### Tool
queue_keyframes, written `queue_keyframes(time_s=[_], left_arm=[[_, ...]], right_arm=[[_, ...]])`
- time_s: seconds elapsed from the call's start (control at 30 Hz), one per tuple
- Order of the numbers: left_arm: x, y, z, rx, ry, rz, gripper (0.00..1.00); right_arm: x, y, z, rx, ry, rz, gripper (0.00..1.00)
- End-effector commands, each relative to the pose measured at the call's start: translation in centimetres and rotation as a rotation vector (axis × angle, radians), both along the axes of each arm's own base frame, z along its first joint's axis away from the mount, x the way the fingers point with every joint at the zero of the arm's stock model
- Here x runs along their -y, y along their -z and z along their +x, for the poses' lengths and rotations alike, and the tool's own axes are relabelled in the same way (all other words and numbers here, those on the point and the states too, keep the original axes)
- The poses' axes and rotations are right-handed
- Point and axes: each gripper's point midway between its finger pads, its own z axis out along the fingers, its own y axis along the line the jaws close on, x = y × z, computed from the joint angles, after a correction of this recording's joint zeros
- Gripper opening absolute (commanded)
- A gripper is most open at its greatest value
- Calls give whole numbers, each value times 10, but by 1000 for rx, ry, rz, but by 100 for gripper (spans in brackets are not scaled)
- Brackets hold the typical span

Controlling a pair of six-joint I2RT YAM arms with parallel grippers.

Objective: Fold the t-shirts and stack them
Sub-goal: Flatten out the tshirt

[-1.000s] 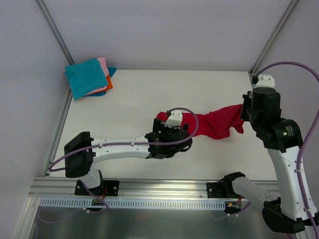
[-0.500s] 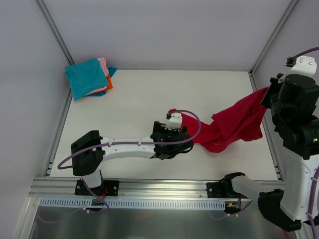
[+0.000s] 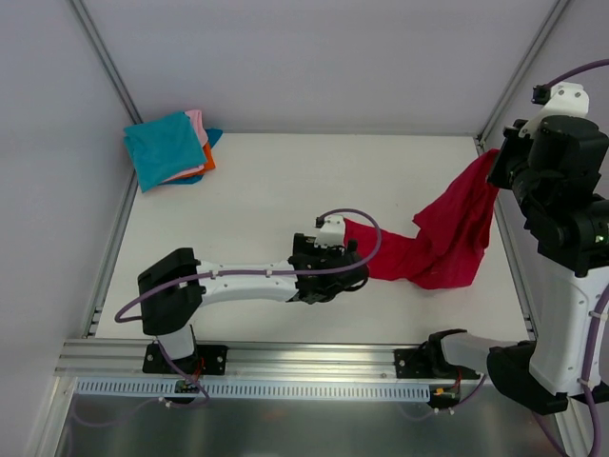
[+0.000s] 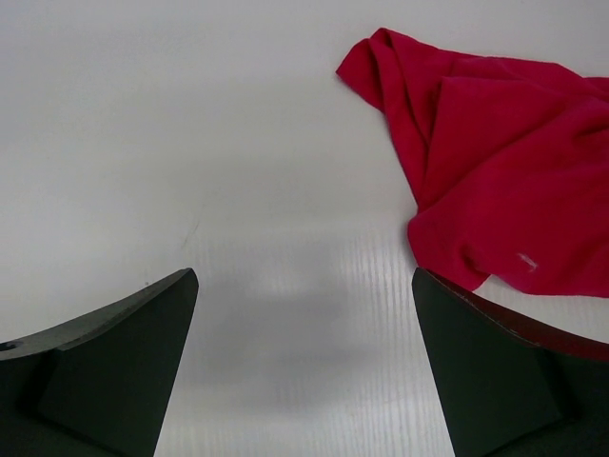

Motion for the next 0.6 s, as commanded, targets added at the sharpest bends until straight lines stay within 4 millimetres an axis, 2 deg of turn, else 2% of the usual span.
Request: queue_keyframes(time_s=[0.0, 0.03, 0.1, 0.13, 0.17, 0.2, 0.23, 0.27, 0.33, 0.4, 0.57], left_arm=[[16, 25, 7, -54, 14, -74, 99], [17, 37, 12, -85, 12, -67, 99], [28, 48, 14, -129, 37, -85, 99], [27, 64, 19, -158, 32, -61, 99], [39, 69, 19, -212, 73, -81, 99], [40, 85, 18, -259, 77, -61, 99], [41, 89, 23, -280, 74, -76, 99], [47, 95, 19, -315, 101, -94, 99], [60, 95, 21, -314, 135, -164, 99], [62, 101, 19, -338, 146, -207, 99], [76, 90, 21, -313, 190, -301, 99]], right_arm=[[-11, -21, -7, 72, -63, 54, 1], [-11, -21, -8, 71, -65, 56, 0], [-12, -19, -8, 65, -71, 62, 1], [-13, -18, -11, 66, -75, 65, 1], [-14, -15, -11, 58, -79, 69, 0], [-14, -14, -11, 58, -79, 69, 1], [-14, -12, -13, 54, -80, 69, 1], [-13, -11, -13, 52, -78, 67, 1], [-13, -8, -13, 47, -80, 63, 1], [-14, -4, -13, 38, -84, 63, 0], [-14, 3, -12, 22, -87, 55, 1]])
